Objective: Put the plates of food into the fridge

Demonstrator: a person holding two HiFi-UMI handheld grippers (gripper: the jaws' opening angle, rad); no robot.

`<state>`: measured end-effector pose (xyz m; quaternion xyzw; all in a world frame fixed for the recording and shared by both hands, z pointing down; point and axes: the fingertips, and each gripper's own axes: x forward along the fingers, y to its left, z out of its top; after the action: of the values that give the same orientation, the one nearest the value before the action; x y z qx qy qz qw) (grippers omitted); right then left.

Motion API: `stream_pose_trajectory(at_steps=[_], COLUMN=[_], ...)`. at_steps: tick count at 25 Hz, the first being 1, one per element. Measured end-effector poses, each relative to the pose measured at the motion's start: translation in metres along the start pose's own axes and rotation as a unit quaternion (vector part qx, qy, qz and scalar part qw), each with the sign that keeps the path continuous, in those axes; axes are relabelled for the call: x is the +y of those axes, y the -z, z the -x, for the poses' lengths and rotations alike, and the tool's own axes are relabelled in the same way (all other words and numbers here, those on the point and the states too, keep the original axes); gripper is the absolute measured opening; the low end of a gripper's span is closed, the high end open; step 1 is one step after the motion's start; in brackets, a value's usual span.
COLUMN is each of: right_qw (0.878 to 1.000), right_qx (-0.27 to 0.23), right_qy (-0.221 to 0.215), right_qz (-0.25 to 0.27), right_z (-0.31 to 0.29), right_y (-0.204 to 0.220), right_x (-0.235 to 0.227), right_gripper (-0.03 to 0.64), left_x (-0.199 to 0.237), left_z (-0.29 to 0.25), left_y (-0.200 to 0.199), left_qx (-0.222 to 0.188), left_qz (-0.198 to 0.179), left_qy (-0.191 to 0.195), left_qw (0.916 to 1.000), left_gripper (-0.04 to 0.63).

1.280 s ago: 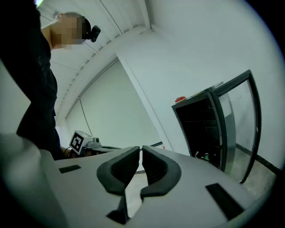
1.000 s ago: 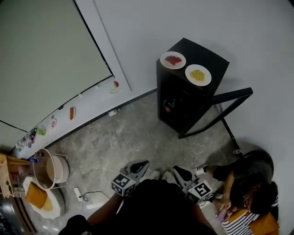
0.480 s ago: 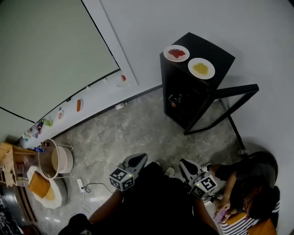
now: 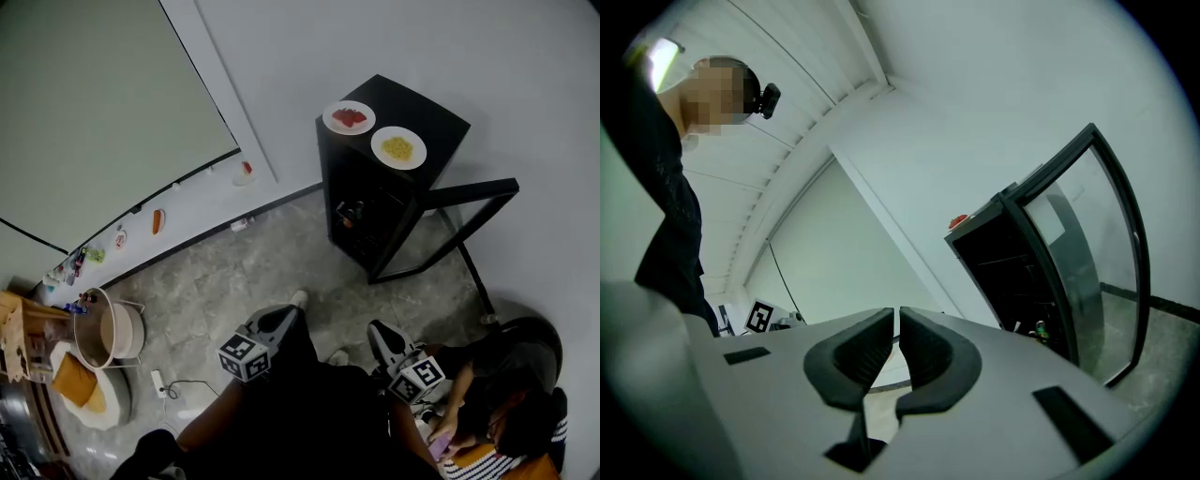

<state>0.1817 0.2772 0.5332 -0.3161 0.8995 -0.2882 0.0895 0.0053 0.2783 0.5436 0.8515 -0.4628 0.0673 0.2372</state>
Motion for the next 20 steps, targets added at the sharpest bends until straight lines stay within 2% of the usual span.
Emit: stream_pose_trajectory(at_steps=[8,15,20], right_qw=[1.000,0.998,0.997], right_qx=[-0.016,-0.014,-0.015], right_qy=[0.017,0.053,0.071], right_qz=[-0.017,-0.026,-0.031], right_z=[-0.027,-0.079,-0.124], right_y=[-0.020,-0.036,-0.059], right_x=[-0.023,-0.050,-0.065], right_gripper=[0.037,0.037,0.037], left_x=[0.011,0.065,0.100], left_z=[-0.039,-0.081,-0.115], left_y=[-0.024,-0.057,-0.093], left_qx=[0.008,-0.001,0.001], left_qz=[-0.029,0.002,0.003], left_qy=[0.029,0.051,0.080], left_qw=[0.9991,0.9987,0.9968], left_gripper=[0.028,0.028,0.028])
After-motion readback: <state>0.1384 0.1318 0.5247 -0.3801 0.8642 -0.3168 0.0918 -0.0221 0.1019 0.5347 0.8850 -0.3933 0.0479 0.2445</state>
